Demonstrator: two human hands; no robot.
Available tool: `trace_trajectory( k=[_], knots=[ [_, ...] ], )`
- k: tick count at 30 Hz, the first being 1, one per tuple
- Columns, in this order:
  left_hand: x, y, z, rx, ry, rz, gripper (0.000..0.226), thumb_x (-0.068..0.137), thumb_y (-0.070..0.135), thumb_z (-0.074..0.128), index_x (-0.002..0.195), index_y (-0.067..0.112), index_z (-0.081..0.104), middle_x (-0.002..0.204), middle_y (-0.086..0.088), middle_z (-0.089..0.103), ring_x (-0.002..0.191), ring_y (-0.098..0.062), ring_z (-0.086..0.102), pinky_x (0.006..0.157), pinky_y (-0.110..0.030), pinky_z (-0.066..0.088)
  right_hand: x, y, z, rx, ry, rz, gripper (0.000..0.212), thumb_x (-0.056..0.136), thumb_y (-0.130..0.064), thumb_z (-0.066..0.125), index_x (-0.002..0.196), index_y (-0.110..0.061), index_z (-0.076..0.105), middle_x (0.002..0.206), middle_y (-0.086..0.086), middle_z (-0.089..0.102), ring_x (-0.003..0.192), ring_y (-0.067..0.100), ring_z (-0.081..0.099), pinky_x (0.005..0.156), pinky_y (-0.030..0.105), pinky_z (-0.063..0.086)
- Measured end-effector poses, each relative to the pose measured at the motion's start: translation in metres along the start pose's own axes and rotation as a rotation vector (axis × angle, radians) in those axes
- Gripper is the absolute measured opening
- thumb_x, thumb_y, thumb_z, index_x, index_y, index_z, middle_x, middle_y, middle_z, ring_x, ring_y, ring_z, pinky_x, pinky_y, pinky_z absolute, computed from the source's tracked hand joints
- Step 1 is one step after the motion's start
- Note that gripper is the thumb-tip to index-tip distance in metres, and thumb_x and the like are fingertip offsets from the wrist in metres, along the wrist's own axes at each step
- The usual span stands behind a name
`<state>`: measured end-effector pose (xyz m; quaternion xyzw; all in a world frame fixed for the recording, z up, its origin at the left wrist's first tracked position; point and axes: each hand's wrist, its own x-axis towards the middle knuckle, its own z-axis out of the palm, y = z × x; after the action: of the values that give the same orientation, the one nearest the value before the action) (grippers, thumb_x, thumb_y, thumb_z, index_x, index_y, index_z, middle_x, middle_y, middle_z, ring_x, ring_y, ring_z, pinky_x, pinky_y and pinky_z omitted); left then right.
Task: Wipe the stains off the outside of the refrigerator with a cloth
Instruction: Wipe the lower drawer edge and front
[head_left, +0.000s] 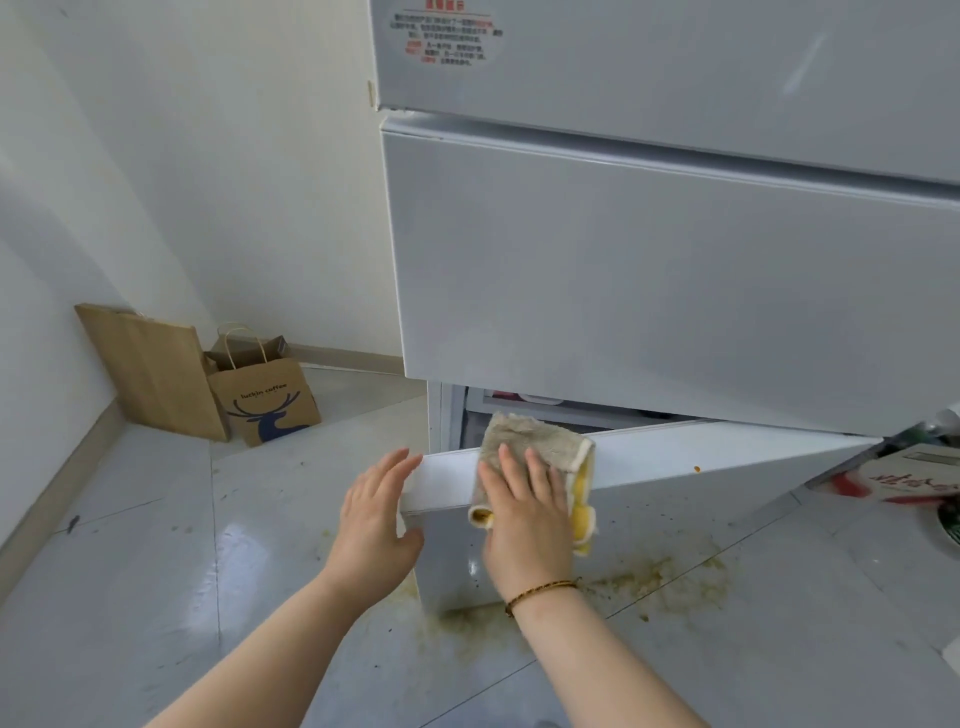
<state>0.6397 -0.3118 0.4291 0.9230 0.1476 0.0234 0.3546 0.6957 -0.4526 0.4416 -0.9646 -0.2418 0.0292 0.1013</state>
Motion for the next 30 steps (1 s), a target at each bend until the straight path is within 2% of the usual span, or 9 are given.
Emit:
trace_trajectory(
  k=[3,8,12,14,16,19,23,27,30],
  knots=[
    [-0.001,0.017,0.012,0.214,0.063,0.187,0.062,0.073,0.002,0.037,0.134,0.012,0.039,0.136,-0.009,0.048,0.131,-0.015,0.029,0.109,-0.017,0.000,-0.005,0.024,0.009,-0.094,0.008,-0.200,0.075,0.029,-0.015,0.089,0.101,-0.026,0.071,0.112,-0.004,0.068,0.104,0.020,0.065,0.081,0.044,0.052],
    [-0.006,0.038,0.052,0.544,0.036,0.273,0.055,0.070,0.032,0.058,0.121,0.017,0.042,0.115,-0.010,0.066,0.114,-0.022,0.037,0.108,-0.038,0.009,-0.013,0.092,-0.011,-0.075,-0.036,-0.251,0.079,0.032,-0.012,0.088,0.107,-0.026,0.068,0.117,-0.006,0.065,0.109,0.017,0.062,0.101,0.034,0.042],
    [-0.015,0.059,0.079,0.686,-0.090,0.115,0.097,0.033,0.047,0.087,0.120,0.028,0.047,0.111,-0.017,0.066,0.112,-0.037,0.043,0.096,-0.062,0.026,-0.016,0.182,-0.041,0.008,-0.037,-0.071,0.069,0.083,0.001,0.054,0.140,-0.029,0.031,0.151,-0.011,0.020,0.142,0.015,0.014,0.111,0.028,-0.008],
    [-0.019,0.081,0.080,0.724,-0.148,-0.006,0.097,0.032,0.050,0.086,0.119,0.027,0.050,0.111,-0.020,0.065,0.107,-0.044,0.055,0.076,-0.070,0.040,-0.018,0.229,-0.057,0.054,-0.026,0.049,0.065,0.089,0.001,0.043,0.142,-0.031,0.024,0.153,-0.011,0.015,0.143,0.013,0.007,0.112,0.025,-0.007],
    [-0.020,0.109,0.079,0.700,-0.182,-0.123,0.086,0.059,0.049,0.078,0.134,0.028,0.042,0.137,-0.023,0.044,0.125,-0.045,0.042,0.088,-0.071,0.033,-0.016,0.266,-0.068,0.098,0.005,0.107,0.063,0.088,0.003,0.042,0.141,-0.027,0.029,0.152,-0.008,0.021,0.142,0.014,0.011,0.115,0.026,0.003],
    [-0.020,0.129,0.087,0.691,-0.206,-0.243,0.069,0.094,0.046,0.034,0.146,0.024,-0.006,0.155,-0.005,-0.014,0.142,-0.028,-0.011,0.113,-0.053,0.002,-0.012,0.271,-0.063,0.165,0.060,0.182,0.058,0.086,0.007,0.043,0.137,-0.020,0.041,0.149,-0.003,0.031,0.140,0.017,0.019,0.115,0.028,0.011],
    [-0.021,0.139,0.094,0.666,-0.193,-0.319,0.070,0.096,0.039,0.032,0.145,0.018,-0.012,0.154,-0.002,-0.019,0.142,-0.026,-0.016,0.113,-0.049,-0.003,-0.012,0.245,-0.050,0.162,0.130,0.196,0.053,0.091,-0.005,0.042,0.140,-0.022,0.035,0.152,-0.006,0.025,0.141,0.017,0.015,0.115,0.026,0.008],
    [-0.022,0.137,0.098,0.667,-0.187,-0.338,0.064,0.098,0.034,0.028,0.145,0.018,-0.013,0.154,-0.002,-0.019,0.141,-0.026,-0.018,0.113,-0.049,-0.007,-0.003,0.190,-0.035,0.236,0.150,-0.152,0.055,0.078,0.004,0.059,0.129,-0.014,0.052,0.142,0.003,0.044,0.135,0.027,0.035,0.112,0.034,0.010],
    [-0.019,0.138,0.098,0.637,-0.175,-0.347,0.065,0.097,0.036,0.029,0.146,0.018,-0.010,0.155,-0.001,-0.016,0.142,-0.025,-0.016,0.113,-0.049,-0.006,-0.004,0.168,-0.031,0.248,0.023,-0.314,0.056,0.084,0.003,0.050,0.137,-0.014,0.042,0.150,0.004,0.030,0.142,0.026,0.017,0.104,0.035,-0.016]
  ],
)
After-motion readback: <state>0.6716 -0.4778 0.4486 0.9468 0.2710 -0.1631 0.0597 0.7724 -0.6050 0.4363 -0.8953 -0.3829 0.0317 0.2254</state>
